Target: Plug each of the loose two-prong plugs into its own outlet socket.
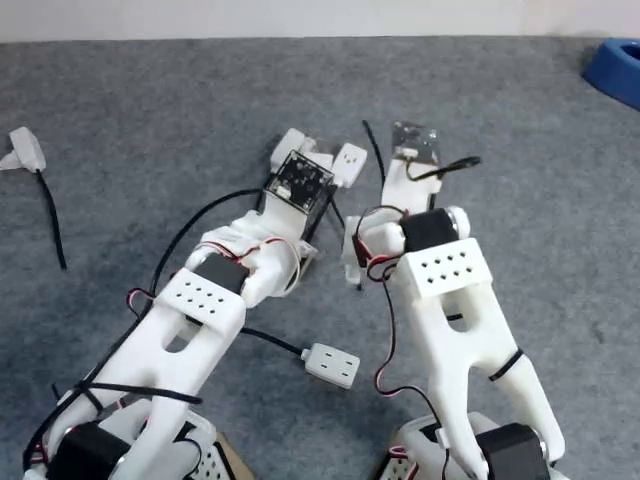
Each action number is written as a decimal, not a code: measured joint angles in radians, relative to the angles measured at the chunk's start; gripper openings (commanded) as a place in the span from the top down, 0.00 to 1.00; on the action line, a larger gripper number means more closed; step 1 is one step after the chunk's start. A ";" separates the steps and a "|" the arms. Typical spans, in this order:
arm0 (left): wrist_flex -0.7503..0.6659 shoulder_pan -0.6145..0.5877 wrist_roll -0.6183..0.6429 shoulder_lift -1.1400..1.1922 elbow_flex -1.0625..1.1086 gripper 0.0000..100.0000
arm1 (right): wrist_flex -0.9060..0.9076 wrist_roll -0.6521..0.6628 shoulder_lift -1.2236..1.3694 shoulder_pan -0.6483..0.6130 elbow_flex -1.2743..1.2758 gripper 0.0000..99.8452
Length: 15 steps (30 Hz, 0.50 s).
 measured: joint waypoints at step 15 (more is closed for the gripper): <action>0.002 -0.316 0.046 -0.112 -0.043 0.81 | 0.364 0.282 -0.003 -0.011 -0.244 0.99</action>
